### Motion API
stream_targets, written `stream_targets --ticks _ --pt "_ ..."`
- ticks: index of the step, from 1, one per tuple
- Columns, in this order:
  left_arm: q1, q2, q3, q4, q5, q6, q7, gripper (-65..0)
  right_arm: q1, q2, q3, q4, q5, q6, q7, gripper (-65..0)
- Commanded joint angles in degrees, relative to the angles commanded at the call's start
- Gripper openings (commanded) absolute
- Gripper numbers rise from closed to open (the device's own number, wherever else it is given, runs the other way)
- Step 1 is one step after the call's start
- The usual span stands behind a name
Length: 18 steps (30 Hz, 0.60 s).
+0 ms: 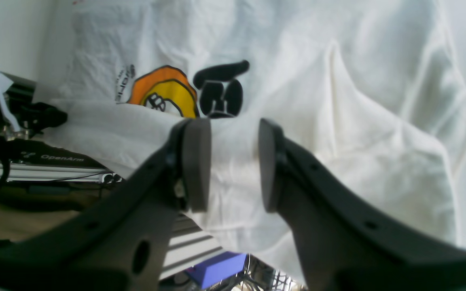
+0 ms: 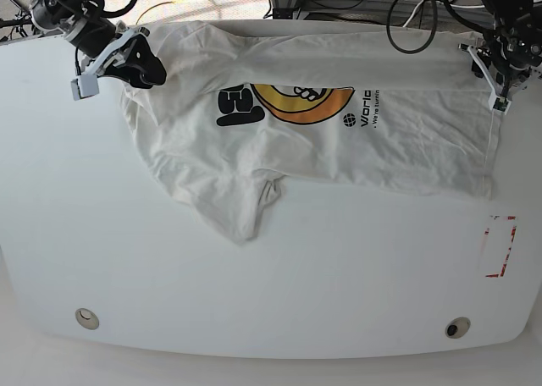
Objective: Fold the T-shirt properly
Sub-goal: 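Release and regrasp the shirt edge with the right gripper, then move both grippers to the shirt's side edge and grasp it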
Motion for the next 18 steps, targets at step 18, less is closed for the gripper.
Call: stream_targets --ticks 18 --pt "0.0 0.0 0.0 0.0 0.0 0.0 0.0 -39.3 8.7 9.4 -5.7 -20.3 -17.9 0.44 4.4 -45.5"
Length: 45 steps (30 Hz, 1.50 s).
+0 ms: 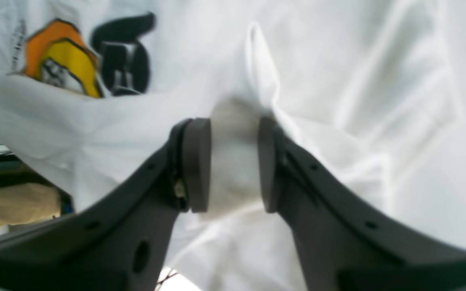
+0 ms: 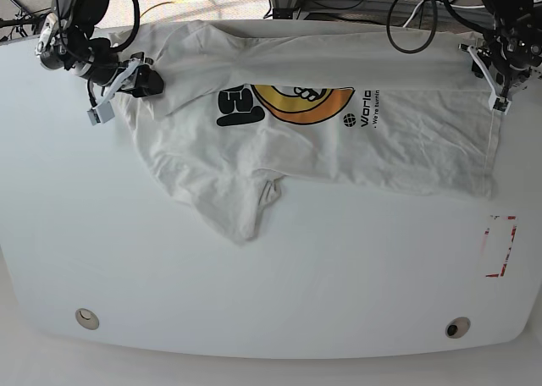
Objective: Fold the T-shirt properly
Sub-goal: 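Move both grippers to the shirt's side edge and grasp it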
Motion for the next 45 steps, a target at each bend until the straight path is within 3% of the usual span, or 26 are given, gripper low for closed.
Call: stream_targets --ticks 6,12,17,24,26,36,45 --pt "0.0 0.0 0.0 0.0 0.0 0.0 0.0 -39.3 -0.4 6.1 -0.2 -7.6 -0.1 0.00 5.7 -45.5" --pt "-0.1 0.0 -0.1 0.5 -0.1 0.0 0.1 -39.3 -0.7 9.1 0.2 -6.9 2.3 0.00 6.2 -45.5" --pt "-2.6 0.2 -1.8 1.5 -0.2 0.0 0.4 -39.3 -3.2 9.6 0.2 -1.2 8.7 -0.44 6.2 -45.5" --pt "-5.3 0.3 -3.8 4.6 -0.4 0.0 0.4 -39.2 -0.9 9.1 -0.4 0.9 8.7 -0.62 6.2 -45.2" --pt "-6.2 0.4 -3.8 5.6 -0.4 0.0 0.4 -39.2 1.0 8.0 -0.4 0.0 7.0 -0.62 6.2 -45.0" --pt "-11.4 0.5 -3.8 6.9 -0.1 0.0 0.4 -39.0 19.3 6.1 -5.2 -11.5 -13.4 0.00 6.4 -44.9" --pt "-11.8 0.4 -3.8 6.9 -0.1 0.0 0.4 -39.0 30.3 5.0 -9.1 -21.5 -19.7 0.04 8.7 -44.9"
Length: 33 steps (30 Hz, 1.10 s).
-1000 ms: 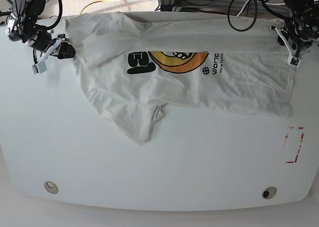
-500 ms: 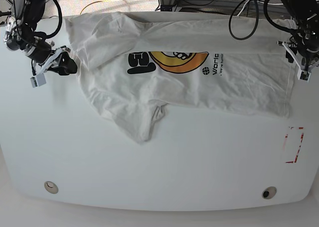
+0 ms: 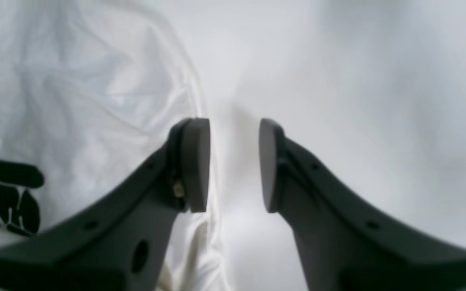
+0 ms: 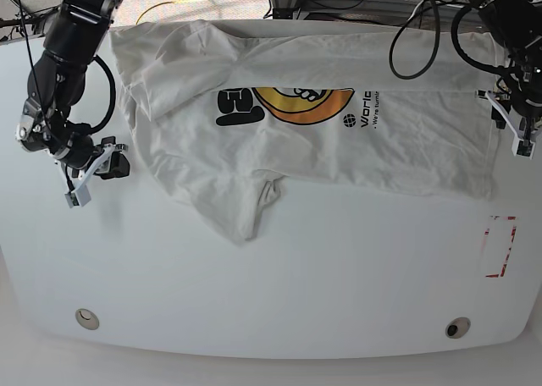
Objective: Fold the T-shirt properly
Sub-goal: 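Move both grippers to the shirt's side edge and grasp it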
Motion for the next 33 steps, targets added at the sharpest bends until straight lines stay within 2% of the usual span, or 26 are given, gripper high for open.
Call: stream_targets --ticks 6,9,11,13,18,23,26,29,31,33 --pt "0.4 0.0 0.0 0.0 0.0 0.0 0.0 -38.8 1.5 -1.7 -4.3 -6.1 -2.9 0.00 6.2 -44.4" --pt "0.4 -0.3 0.0 -0.4 0.0 0.0 0.0 -36.4 2.5 -2.1 -5.1 -8.8 -3.0 0.00 7.7 -36.9" --pt "0.2 -0.3 0.0 -0.2 0.0 0.0 0.0 -31.0 2.5 -2.3 -5.3 -11.2 -3.0 0.00 9.6 -32.3" --pt "0.2 -0.3 -0.1 0.0 0.0 0.0 0.0 -27.5 2.5 -2.3 -5.4 -12.6 -3.0 0.00 10.5 -33.1" --pt "-1.1 -0.3 -2.3 -0.4 0.1 0.0 0.0 -27.8 2.5 -4.1 -5.7 -12.8 -2.9 0.00 10.1 -35.2" --pt "-4.1 -0.4 -3.7 -1.4 0.2 0.0 -0.1 -27.8 2.5 -5.2 -8.4 -12.7 -2.5 0.00 9.0 -35.2" --pt "-6.7 -2.1 -3.7 -3.5 0.2 0.0 -0.2 -27.8 2.5 -6.1 -8.8 -12.7 -2.9 0.00 9.1 -35.4" --pt "-9.8 -2.8 -3.9 -6.9 0.1 0.0 -0.4 -27.6 2.6 -6.2 -9.0 -12.7 -2.8 0.00 9.1 -43.6" --pt "-11.5 -3.3 -4.0 -9.1 0.1 0.0 -0.4 -27.6 2.6 -6.2 -9.0 -12.7 -2.9 0.00 9.1 -54.2" --pt "-13.5 -4.8 -3.7 -12.4 0.1 2.6 -0.8 -27.5 2.6 -6.2 -9.0 -12.8 -2.9 0.00 9.1 -61.8"
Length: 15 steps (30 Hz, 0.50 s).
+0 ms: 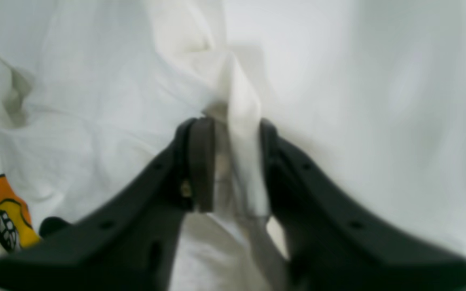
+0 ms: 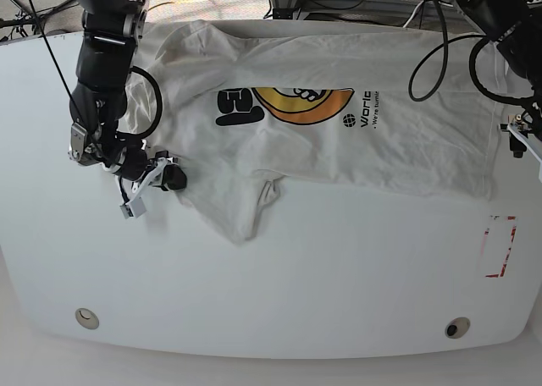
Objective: Fold the T-shirt properly
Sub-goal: 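Move both grippers to the shirt's side edge and grasp it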
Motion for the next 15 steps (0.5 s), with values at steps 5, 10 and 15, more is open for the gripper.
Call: stream_targets --ticks 5,10,15 --pt "-5.9 -0.6 0.1 -12.7 0.0 1.8 -6.1 -27.4 -0.2 0.0 -0.1 0.9 0.4 0.00 -0.3 -62.3" --pt "-10.0 -2.4 1.7 -23.7 0.0 1.9 -11.3 -27.4 -0.4 0.0 -0.1 1.9 0.0 0.00 -0.3 -62.3" --pt "-13.0 -2.5 3.6 -31.8 -0.1 2.0 -15.2 -27.4 -0.4 0.4 -0.1 2.0 0.4 0.00 -0.4 -62.3"
